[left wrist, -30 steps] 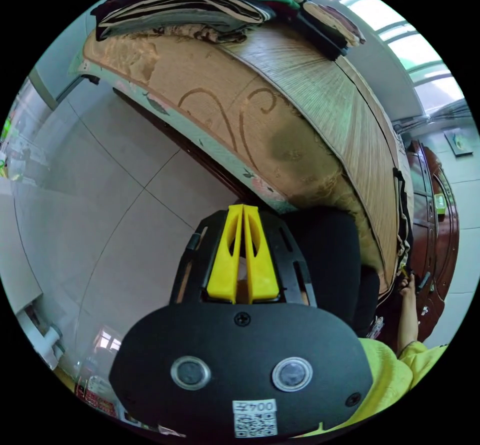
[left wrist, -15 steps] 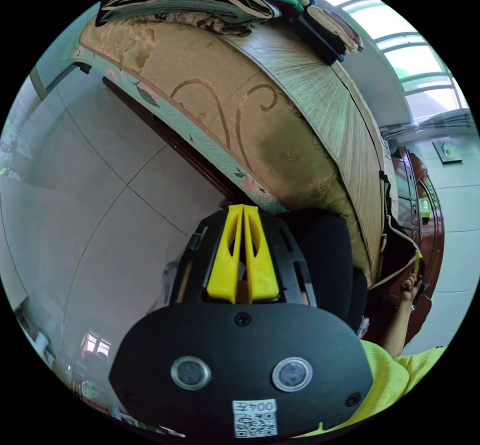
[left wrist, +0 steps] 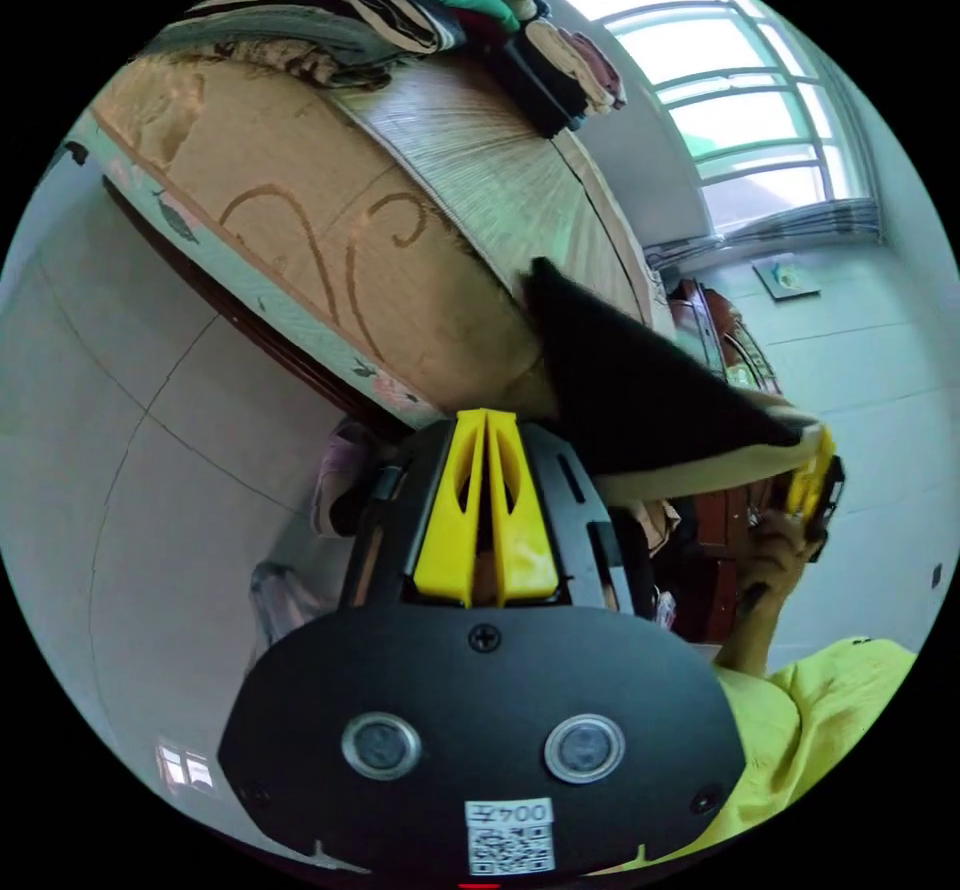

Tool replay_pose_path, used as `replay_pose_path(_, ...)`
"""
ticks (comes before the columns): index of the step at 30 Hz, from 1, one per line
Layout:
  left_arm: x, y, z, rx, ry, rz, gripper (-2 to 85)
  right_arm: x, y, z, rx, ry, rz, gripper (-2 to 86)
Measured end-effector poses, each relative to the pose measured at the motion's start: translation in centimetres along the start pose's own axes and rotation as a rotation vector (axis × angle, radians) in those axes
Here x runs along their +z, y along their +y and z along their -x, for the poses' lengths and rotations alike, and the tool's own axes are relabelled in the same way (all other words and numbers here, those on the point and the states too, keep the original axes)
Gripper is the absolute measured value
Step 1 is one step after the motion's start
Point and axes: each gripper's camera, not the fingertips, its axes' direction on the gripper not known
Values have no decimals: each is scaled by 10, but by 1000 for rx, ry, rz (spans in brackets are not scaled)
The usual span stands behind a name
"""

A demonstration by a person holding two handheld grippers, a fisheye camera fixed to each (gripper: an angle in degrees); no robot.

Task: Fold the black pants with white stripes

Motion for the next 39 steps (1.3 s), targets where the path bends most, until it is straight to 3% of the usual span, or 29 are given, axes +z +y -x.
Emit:
replay_pose_path(5,-15,-5,-12,101,113,35,48,-6,11,-20,189,89,-2,-6)
replay_pose_path(10,-29,-17,-76,251,254,23,107,-15,35,-8,261,31,-45,-6)
replay_pose_path(15,-16,-34,-154,429,253,192,169,8,32,64,32,-49,-2,-6)
replay_pose_path(22,26,-21,-152,160,631,386,180,52,19,126,-205,94,164,-1)
replay_pose_path(24,33,-14,-161,233,602,412,143,76,19,143,-256,119,239,8)
replay_pose_path(26,27,-6,-173,389,460,383,65,86,18,158,-301,150,265,21)
replay_pose_path(30,-21,-10,-176,554,461,238,41,62,3,174,-320,118,152,87)
replay_pose_path(32,-55,-2,-179,784,401,254,39,40,-6,163,-218,167,32,107)
replay_pose_path(34,-65,8,-170,877,316,322,38,23,-17,143,-71,270,-64,124)
replay_pose_path(39,-56,32,-136,809,320,438,35,38,-71,87,193,569,-110,145)
